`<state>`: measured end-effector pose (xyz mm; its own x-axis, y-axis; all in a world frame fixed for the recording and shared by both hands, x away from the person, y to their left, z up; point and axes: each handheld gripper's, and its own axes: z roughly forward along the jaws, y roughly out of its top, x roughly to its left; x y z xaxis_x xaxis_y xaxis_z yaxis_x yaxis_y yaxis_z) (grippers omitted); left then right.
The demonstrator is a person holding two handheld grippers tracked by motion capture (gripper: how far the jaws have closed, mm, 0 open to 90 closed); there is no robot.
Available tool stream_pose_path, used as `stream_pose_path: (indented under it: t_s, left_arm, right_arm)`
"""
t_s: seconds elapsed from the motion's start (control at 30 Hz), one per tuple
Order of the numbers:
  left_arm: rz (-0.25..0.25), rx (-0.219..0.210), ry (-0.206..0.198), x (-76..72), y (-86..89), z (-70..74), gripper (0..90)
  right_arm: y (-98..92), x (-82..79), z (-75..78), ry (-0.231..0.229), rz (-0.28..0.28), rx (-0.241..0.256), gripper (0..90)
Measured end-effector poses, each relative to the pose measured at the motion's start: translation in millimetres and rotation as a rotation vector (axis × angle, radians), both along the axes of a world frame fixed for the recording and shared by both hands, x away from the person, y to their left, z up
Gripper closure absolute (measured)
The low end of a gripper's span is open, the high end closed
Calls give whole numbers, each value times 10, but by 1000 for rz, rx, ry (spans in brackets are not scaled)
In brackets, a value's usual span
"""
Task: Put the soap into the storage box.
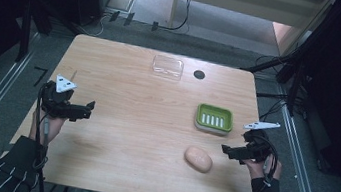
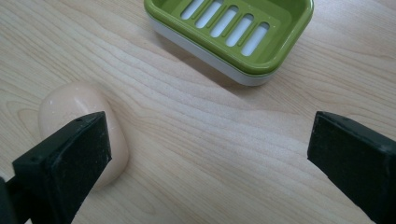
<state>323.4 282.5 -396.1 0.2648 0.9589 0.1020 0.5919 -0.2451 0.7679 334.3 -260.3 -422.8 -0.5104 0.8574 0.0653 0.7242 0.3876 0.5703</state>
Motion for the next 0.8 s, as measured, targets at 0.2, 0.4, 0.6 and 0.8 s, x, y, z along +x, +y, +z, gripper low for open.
stream_pose_path:
  t_s: [0.2, 0.4, 0.6, 0.8]
  left_arm:
    - [-3, 1, 7, 4, -2, -4, 0]
    - [-7, 3, 10, -3, 4, -5, 0]
    - [-19, 9, 11, 12, -45, -12, 1]
    - [-14, 7, 7, 4, -27, -8, 1]
  right_arm:
    - [14, -9, 16, -9, 28, -2, 0]
    - [38, -5, 39, -21, 52, 0, 2]
    - [78, -31, 56, -25, 72, -16, 3]
    - [110, -16, 39, 11, 83, -31, 3]
